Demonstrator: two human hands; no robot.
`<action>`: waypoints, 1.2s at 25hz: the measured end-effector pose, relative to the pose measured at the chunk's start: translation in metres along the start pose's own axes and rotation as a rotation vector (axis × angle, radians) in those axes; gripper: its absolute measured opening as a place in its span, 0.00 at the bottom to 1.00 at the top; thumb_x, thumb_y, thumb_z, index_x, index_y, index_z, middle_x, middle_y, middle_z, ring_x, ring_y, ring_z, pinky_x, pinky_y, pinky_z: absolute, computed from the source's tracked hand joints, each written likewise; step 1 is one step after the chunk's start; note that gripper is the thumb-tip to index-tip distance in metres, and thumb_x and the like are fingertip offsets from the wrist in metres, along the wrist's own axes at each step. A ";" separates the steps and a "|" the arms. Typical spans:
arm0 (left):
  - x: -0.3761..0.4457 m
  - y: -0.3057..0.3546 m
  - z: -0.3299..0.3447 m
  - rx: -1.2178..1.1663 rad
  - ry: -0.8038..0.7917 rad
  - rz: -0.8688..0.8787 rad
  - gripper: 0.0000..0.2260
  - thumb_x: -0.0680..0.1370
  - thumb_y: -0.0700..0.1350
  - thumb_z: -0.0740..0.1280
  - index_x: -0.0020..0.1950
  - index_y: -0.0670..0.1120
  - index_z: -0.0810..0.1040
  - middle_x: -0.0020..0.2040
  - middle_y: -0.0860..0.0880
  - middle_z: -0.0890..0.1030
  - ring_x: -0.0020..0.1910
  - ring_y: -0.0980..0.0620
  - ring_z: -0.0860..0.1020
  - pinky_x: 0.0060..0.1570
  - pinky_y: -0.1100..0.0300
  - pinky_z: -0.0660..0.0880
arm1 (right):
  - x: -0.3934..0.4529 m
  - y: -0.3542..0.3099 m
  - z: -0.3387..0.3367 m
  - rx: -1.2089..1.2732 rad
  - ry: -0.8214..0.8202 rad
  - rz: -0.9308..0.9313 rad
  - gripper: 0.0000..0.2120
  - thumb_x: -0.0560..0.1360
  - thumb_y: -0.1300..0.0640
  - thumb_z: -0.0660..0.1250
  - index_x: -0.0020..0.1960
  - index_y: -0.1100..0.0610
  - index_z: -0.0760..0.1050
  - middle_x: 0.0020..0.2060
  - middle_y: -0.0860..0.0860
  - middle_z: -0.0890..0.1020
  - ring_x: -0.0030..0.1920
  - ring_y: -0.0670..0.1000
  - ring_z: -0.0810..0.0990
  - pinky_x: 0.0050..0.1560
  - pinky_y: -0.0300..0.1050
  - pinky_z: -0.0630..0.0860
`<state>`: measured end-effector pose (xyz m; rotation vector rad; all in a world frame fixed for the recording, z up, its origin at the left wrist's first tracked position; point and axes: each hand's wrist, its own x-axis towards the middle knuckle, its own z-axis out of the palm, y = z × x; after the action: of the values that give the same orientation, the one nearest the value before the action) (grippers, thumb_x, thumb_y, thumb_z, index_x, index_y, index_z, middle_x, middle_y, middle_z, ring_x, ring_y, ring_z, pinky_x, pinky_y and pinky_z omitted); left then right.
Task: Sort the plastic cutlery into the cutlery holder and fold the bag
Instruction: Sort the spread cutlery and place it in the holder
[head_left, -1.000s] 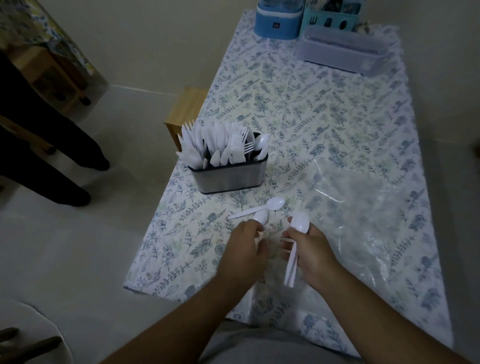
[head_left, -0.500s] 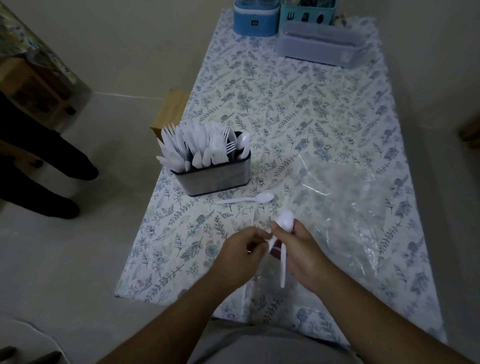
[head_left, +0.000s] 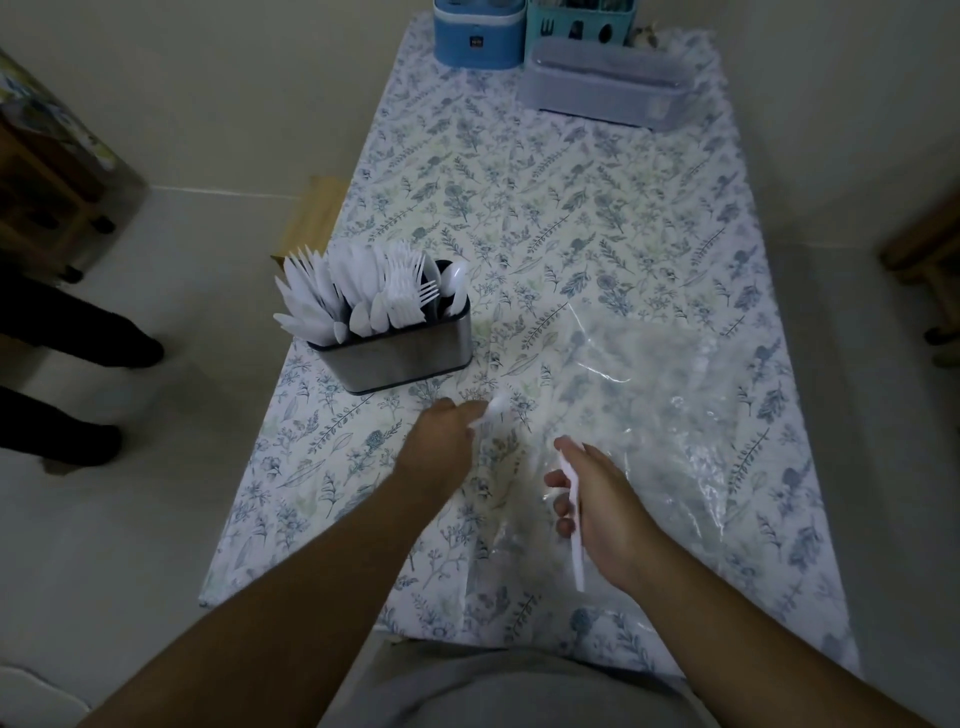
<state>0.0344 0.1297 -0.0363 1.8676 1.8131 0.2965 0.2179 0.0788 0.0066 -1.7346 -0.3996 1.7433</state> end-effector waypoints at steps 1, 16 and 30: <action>-0.011 0.007 -0.002 -0.097 0.011 -0.016 0.18 0.80 0.37 0.65 0.68 0.53 0.78 0.51 0.47 0.78 0.43 0.54 0.77 0.41 0.70 0.71 | 0.001 -0.001 0.001 0.065 -0.005 0.043 0.16 0.82 0.46 0.60 0.57 0.57 0.78 0.43 0.56 0.75 0.31 0.50 0.69 0.31 0.45 0.66; -0.041 0.063 -0.059 -0.531 0.291 0.048 0.12 0.85 0.48 0.59 0.58 0.50 0.82 0.51 0.55 0.80 0.53 0.64 0.74 0.51 0.73 0.69 | -0.025 -0.056 0.069 0.062 -0.247 -0.374 0.15 0.83 0.58 0.63 0.68 0.51 0.78 0.56 0.52 0.86 0.57 0.50 0.85 0.52 0.45 0.80; -0.029 0.037 -0.053 -0.709 -0.095 -0.121 0.13 0.82 0.41 0.59 0.54 0.46 0.84 0.48 0.46 0.86 0.47 0.50 0.85 0.52 0.53 0.82 | -0.007 -0.043 0.077 -0.277 -0.174 -0.132 0.15 0.85 0.45 0.54 0.65 0.43 0.75 0.53 0.48 0.84 0.45 0.49 0.83 0.47 0.50 0.80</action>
<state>0.0376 0.1137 0.0330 1.2479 1.4788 0.6882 0.1522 0.1237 0.0448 -1.7011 -0.8475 1.8155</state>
